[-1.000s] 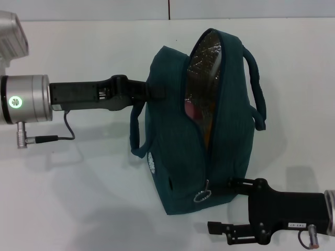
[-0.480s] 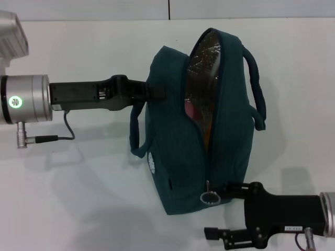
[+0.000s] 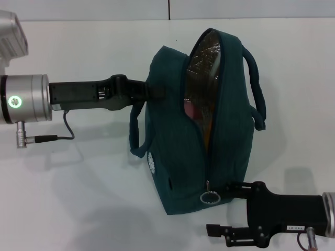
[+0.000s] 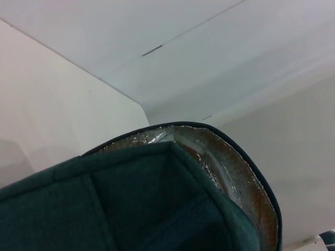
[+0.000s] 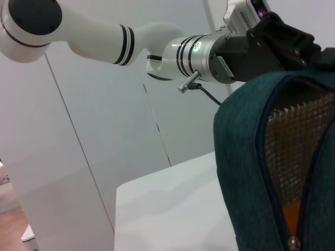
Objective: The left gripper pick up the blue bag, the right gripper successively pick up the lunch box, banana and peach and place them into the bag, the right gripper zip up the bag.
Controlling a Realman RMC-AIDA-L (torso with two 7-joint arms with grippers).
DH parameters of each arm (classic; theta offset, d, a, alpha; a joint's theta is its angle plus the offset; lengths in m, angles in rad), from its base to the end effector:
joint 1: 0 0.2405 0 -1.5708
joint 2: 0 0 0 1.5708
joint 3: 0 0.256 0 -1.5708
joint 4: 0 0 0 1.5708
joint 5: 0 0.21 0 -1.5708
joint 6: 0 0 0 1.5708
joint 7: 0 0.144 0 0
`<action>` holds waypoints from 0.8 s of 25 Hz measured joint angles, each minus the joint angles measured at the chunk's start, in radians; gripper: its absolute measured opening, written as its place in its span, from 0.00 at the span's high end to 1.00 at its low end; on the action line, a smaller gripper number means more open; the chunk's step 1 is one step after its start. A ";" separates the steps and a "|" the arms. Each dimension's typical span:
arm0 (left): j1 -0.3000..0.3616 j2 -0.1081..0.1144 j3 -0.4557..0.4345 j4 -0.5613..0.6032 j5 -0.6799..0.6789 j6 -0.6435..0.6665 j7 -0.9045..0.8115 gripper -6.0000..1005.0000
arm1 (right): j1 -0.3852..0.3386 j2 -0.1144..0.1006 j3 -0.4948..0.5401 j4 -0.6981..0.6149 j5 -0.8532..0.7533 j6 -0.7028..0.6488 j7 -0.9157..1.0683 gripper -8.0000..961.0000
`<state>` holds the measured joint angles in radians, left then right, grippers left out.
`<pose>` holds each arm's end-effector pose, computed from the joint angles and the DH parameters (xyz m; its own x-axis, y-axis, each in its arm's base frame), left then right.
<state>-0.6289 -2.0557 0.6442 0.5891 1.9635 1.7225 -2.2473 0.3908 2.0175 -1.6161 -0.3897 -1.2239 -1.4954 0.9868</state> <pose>-0.2221 0.3356 0.0062 0.2200 0.8993 0.3780 0.8021 -0.3873 0.4545 0.2654 0.2422 -0.0773 0.7950 -0.2570 -0.5495 -0.2690 -0.9612 0.0604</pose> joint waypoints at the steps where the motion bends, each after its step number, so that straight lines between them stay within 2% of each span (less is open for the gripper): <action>1: 0.000 0.000 0.000 0.000 0.000 0.000 0.000 0.86 | 0.000 0.000 0.000 0.000 0.000 0.003 0.000 0.19; 2: -0.001 0.001 0.000 0.000 0.000 0.000 0.000 0.86 | 0.000 0.000 -0.001 0.000 0.000 0.006 0.000 0.19; 8: -0.004 0.002 0.000 0.000 0.000 -0.001 0.000 0.86 | 0.003 0.002 0.000 0.000 0.002 0.019 0.000 0.42; 19: -0.005 0.003 0.000 0.000 0.000 -0.002 0.001 0.86 | 0.003 0.003 0.001 0.000 0.011 0.025 0.007 0.64; 20: -0.005 0.003 0.000 0.000 0.000 -0.002 0.001 0.86 | 0.003 0.003 0.001 0.000 0.011 0.029 0.007 0.74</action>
<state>-0.6336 -2.0523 0.6443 0.5891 1.9635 1.7209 -2.2462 0.3943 2.0202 -1.6152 -0.3896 -1.2133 -1.4669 0.9935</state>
